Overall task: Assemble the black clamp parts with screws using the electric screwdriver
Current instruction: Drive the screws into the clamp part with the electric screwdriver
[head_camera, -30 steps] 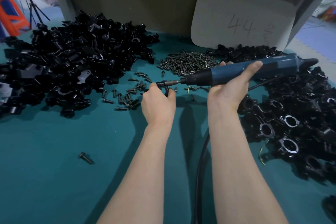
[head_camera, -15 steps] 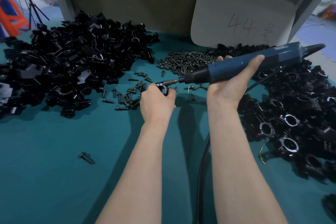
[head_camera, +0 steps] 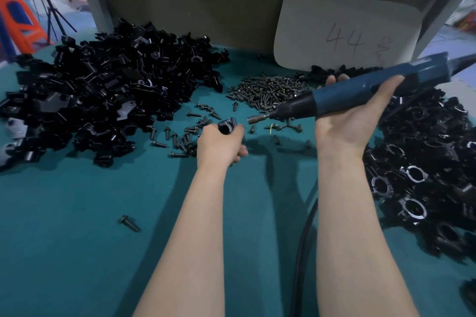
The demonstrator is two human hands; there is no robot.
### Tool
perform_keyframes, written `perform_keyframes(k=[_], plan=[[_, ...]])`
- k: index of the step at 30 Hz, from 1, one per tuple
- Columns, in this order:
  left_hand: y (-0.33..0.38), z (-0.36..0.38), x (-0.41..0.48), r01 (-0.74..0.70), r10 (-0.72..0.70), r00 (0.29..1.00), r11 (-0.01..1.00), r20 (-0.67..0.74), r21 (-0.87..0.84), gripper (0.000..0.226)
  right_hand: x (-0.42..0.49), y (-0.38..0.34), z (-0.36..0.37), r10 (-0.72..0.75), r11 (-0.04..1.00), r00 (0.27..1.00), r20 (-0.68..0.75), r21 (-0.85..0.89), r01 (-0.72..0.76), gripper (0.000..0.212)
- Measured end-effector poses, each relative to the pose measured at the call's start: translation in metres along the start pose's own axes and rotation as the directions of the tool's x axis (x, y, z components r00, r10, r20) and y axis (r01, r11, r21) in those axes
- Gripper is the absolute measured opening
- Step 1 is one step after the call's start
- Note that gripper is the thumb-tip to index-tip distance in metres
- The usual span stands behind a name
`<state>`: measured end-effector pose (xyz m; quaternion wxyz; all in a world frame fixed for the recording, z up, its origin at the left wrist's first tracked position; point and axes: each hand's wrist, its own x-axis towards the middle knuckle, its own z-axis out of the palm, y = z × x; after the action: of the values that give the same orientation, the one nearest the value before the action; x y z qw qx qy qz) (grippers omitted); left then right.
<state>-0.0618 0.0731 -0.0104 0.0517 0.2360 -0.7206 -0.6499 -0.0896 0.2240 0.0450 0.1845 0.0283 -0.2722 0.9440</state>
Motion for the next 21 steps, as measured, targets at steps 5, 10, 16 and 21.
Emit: perform_keyframes(k=[5,10,16,21], plan=[[0.006,0.003,0.000,0.091,-0.093,0.995,0.727,0.033,-0.681,0.019,-0.002,0.004,-0.001,0.034,0.999,0.997,-0.063,-0.015,-0.035,0.046],[0.001,0.010,0.003,0.062,-0.088,0.996,0.765,-0.009,-0.641,0.021,-0.004,0.011,0.004,0.012,0.997,0.997,-0.080,-0.077,-0.018,0.050],[0.002,0.013,0.004,0.024,-0.065,0.997,0.809,-0.049,-0.587,0.020,-0.005,0.016,0.004,-0.037,0.987,0.995,-0.098,-0.159,0.021,0.054],[0.000,0.017,0.004,0.002,-0.049,0.996,0.853,-0.076,-0.522,0.016,-0.007,0.019,0.007,-0.059,0.983,0.995,-0.080,-0.180,0.043,0.049]])
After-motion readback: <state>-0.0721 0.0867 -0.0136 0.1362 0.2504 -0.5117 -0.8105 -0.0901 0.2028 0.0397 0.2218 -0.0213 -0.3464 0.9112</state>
